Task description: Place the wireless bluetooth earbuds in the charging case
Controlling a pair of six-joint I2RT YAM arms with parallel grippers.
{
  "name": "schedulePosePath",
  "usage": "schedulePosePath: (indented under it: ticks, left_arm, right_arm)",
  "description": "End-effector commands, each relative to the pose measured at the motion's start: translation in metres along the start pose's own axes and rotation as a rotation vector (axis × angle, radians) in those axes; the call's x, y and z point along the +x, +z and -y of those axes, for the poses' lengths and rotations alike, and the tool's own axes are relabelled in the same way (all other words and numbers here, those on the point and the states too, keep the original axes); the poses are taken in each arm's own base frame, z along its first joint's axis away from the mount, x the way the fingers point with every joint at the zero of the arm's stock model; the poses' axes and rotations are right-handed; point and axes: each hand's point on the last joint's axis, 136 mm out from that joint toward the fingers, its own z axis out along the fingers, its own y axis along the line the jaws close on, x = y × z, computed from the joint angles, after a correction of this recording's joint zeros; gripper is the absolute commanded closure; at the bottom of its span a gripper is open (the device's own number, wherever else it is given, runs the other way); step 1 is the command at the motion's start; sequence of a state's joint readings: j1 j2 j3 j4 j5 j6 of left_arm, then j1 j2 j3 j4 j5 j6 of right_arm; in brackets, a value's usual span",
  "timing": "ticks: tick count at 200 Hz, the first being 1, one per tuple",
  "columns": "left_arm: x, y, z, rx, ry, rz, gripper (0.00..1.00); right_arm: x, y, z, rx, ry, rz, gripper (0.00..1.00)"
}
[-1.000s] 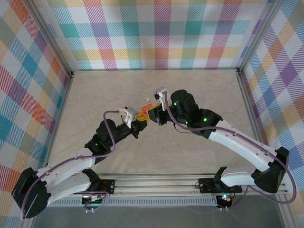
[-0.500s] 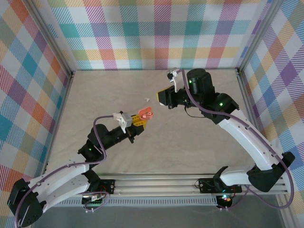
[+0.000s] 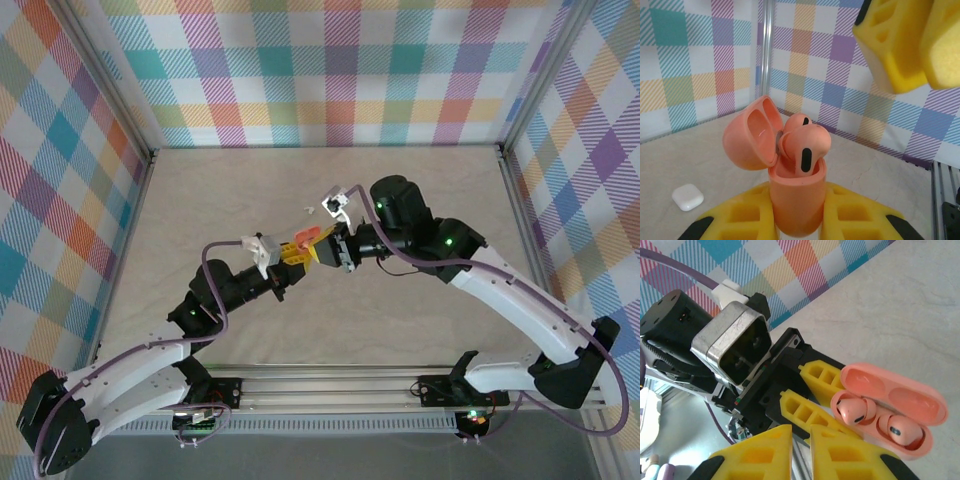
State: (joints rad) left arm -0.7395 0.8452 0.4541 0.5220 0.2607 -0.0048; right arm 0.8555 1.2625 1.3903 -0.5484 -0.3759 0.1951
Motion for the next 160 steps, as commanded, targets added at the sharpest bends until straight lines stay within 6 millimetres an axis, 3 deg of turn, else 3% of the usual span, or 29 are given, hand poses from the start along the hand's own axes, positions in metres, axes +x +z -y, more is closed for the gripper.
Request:
schedulePosePath:
  ticks: [1,119,160]
  left_arm:
    - [-0.01,0.001,0.003,0.008,-0.004,0.027,1.0]
    - [-0.009,0.01,0.004,0.026,-0.006,0.009,1.0]
    - [-0.008,0.01,0.005,0.028,-0.005,0.006,1.0]
  right_arm:
    - [-0.008,0.003,-0.002,0.005,-0.045,-0.001,0.83]
    - [0.007,0.028,0.011,0.028,-0.018,-0.098,1.0]
    - [0.01,0.032,0.016,0.043,-0.001,-0.119,1.0]
